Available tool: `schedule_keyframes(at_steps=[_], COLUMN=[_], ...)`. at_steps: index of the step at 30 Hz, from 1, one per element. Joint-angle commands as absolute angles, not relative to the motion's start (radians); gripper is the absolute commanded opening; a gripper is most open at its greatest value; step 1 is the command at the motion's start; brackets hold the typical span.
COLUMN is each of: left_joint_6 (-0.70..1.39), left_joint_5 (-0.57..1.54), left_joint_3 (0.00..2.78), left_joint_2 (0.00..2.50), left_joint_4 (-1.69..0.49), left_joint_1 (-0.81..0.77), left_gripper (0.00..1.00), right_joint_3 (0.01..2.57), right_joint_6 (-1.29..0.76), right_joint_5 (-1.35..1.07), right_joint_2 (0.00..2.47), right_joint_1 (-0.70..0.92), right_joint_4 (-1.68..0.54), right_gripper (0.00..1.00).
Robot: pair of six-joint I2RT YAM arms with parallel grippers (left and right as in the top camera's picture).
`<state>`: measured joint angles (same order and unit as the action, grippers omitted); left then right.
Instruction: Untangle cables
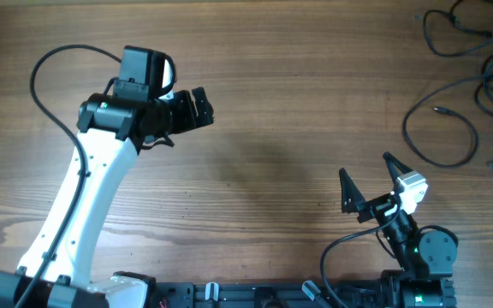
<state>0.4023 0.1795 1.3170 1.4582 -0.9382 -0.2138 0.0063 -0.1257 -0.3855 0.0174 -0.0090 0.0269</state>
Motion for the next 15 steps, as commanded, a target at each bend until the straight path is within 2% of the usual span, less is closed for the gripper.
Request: schedule_keyframes(at_steps=[1,15], left_joint_6=[0.405,0.405], left_joint_5=[0.170,0.170], left_joint_3=[1.311,1.253], left_joint_2=[1.346,0.952], left_joint_4=[-0.946,-0.960], left_joint_1=[-0.207,-0.207], left_gripper=[1.00,1.00], right_joint_3=[0.005,0.005], right_joint_6=[-0.111,-0.111], right_joint_5=[-0.404,-0.405], right_joint_2=[0.004,0.005], right_joint_1=[-0.003,-0.003], right_joint_4=[0.032,0.032], right_gripper=[1.00,1.00])
